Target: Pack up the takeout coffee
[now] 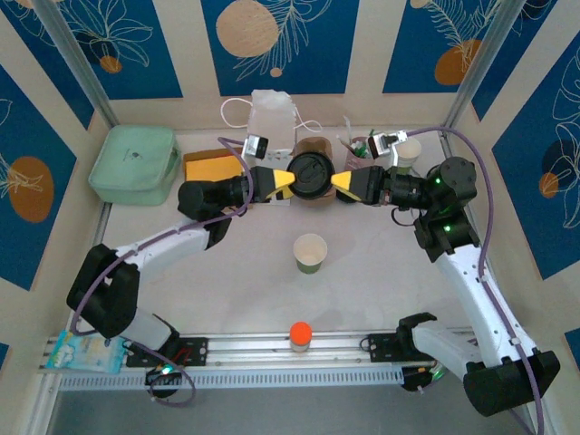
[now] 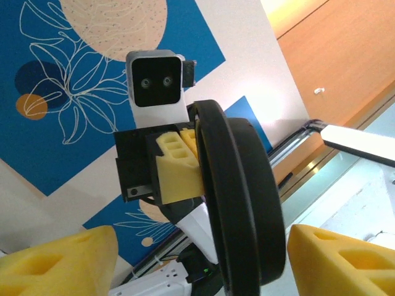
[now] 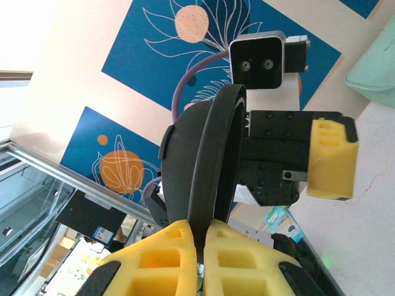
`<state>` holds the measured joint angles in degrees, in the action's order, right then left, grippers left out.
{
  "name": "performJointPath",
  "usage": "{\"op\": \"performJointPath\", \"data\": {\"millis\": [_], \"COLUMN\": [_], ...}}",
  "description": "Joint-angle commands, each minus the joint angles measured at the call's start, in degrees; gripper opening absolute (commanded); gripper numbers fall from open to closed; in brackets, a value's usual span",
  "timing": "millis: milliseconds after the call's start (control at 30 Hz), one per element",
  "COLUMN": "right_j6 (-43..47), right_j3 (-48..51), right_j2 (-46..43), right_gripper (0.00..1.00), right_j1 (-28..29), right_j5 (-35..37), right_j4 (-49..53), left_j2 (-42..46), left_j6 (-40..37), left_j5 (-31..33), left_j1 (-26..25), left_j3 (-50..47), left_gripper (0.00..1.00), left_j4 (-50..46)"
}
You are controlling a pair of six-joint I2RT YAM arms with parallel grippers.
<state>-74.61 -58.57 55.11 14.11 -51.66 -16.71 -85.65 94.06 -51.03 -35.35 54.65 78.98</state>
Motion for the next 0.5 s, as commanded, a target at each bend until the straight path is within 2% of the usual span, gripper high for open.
{"op": "performJointPath", "data": {"millis": [0,267,467], "right_j6": [-0.3,-0.7,-0.5], "right_j3": [0.7,2.4,4.4], "right_j2": [-1.7,-3.8,-6.1], "right_gripper": [0.07,0.07,0.07], "right_j1": [-0.5,-2.0,-3.4], "right_j5": [0.1,0.0,-0.5], "right_j4": [-0.9,0.0,2.2], "left_j2": [-0.8,-0.6,1.8], "left_j6": [-0.4,-1.7,-7.1], "left_j5": [-0.7,-1.4,-3.1], "left_j1": [-0.4,0.8,2.8], "left_j3": [0.0,-0.7,-1.5], "left_gripper": [0.78,0.84,0.85], "left_j4": [1.7,0.5,-6.6]}}
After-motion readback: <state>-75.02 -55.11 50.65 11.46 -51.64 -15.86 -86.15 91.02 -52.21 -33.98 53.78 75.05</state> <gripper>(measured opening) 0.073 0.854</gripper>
